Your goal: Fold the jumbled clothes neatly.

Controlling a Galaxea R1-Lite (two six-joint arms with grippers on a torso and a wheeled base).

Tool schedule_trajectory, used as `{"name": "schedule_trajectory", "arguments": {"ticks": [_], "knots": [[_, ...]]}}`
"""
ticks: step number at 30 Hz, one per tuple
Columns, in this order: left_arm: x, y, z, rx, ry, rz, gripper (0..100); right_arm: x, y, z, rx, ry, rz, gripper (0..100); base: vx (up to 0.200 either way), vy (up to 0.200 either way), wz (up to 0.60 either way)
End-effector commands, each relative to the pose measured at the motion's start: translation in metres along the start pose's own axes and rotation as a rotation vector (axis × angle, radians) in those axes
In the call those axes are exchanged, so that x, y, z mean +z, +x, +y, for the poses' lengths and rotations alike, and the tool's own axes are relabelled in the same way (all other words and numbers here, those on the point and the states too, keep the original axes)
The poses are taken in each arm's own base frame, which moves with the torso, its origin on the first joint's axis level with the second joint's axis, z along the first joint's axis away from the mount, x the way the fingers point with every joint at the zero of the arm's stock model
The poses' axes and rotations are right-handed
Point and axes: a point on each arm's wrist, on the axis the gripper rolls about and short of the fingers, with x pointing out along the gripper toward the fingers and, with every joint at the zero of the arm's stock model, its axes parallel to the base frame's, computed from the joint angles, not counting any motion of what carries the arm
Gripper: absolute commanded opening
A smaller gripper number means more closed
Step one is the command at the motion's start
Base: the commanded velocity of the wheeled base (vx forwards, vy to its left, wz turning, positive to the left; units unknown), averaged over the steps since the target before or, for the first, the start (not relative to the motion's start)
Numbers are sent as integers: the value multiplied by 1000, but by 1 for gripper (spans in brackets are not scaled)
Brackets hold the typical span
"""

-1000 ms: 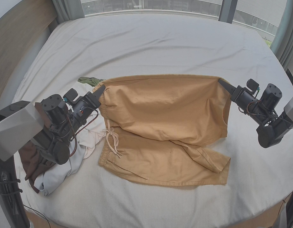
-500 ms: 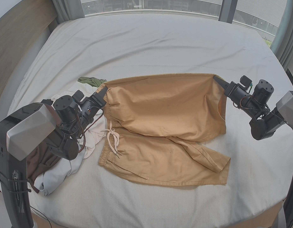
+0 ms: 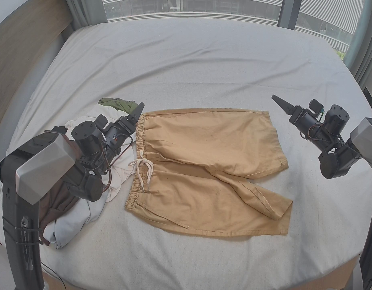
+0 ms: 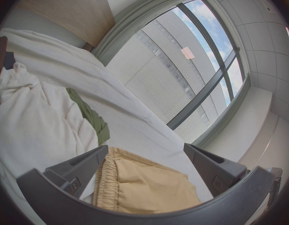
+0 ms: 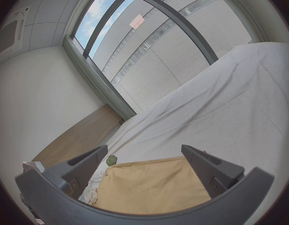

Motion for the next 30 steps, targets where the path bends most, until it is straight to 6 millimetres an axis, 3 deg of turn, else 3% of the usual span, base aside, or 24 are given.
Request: {"name": "schedule_trajectory", "arguments": {"ticks": [1,4,9,16,21,30], "knots": [[-5,-27,-5,57,5,50,100,-1,-32,26,-17,4,40,100,0,0,0],[-2,-44,-8,64,22,70,100,-10,-49,35,-26,-16,70,100,0,0,0],[16,-86,-12,36,49,189,100,-37,-96,61,-44,-41,194,100,0,0,0],[-1,-129,-7,13,169,394,100,-52,-112,67,-29,-137,275,100,0,0,0],[-16,-139,3,31,248,466,100,-60,-118,70,-13,-148,318,100,0,0,0],[-21,-156,3,61,232,524,100,-82,-149,75,47,-162,467,100,0,0,0]]}}
